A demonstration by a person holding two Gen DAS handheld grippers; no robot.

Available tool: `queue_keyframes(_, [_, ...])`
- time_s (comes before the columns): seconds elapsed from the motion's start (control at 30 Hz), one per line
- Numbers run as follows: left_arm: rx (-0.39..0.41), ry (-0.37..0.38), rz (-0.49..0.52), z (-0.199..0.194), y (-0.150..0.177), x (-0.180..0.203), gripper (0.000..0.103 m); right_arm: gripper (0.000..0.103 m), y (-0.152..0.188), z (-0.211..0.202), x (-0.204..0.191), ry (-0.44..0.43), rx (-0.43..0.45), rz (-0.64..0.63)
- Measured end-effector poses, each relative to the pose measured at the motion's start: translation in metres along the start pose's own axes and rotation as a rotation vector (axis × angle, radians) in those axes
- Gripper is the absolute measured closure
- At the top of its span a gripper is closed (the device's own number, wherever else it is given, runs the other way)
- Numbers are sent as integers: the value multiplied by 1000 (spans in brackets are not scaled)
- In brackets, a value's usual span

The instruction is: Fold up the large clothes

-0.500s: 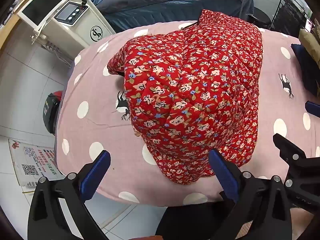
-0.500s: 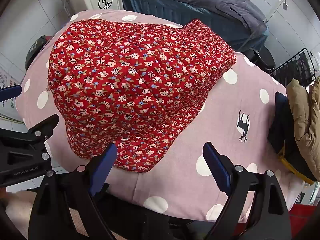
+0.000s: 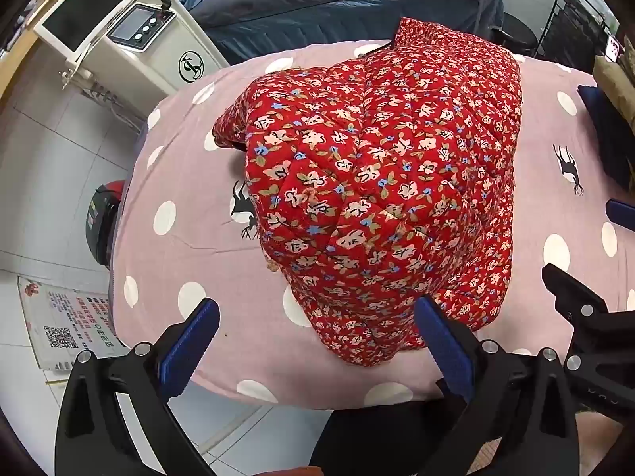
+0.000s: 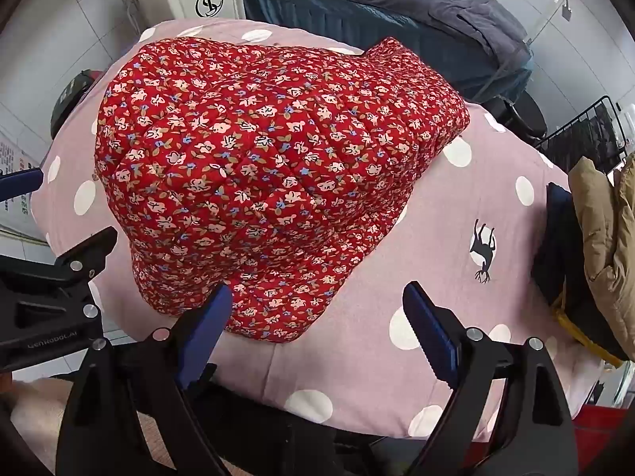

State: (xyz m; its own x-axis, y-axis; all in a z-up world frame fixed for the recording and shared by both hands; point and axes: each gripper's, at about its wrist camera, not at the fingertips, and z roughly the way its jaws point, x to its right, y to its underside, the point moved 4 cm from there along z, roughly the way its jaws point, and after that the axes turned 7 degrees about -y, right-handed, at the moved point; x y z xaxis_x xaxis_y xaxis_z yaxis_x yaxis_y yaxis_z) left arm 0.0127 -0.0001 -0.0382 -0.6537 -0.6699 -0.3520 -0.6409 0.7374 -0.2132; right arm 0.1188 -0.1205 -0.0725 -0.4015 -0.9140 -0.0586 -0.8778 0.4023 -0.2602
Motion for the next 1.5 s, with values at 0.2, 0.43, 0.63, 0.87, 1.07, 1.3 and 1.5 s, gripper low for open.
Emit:
queue_keyframes(0.2, [-5, 1, -1, 1, 1, 0, 7, 16, 0, 1, 0, 1, 0, 0])
queue_keyframes(0.43, [-12, -2, 0, 4, 1, 0, 7, 16, -1, 4, 2, -4, -5, 11])
queue_keyframes(0.63, [-13, 0, 4, 4, 1, 1, 7, 16, -2, 4, 2, 1, -5, 7])
queue_keyframes(0.87, [-13, -2, 8, 4, 0, 3, 7, 16, -1, 4, 4, -1, -5, 20])
queue_keyframes(1.07, [-13, -2, 8, 5, 0, 3, 7, 16, -1, 5, 4, -1, -6, 15])
queue_keyframes(1.3, [-16, -1, 7, 5, 1, 3, 7, 16, -1, 5, 2, -1, -7, 16])
queue_keyframes(1.5, [-14, -1, 10, 6, 2, 3, 7, 16, 0, 5, 3, 2, -4, 16])
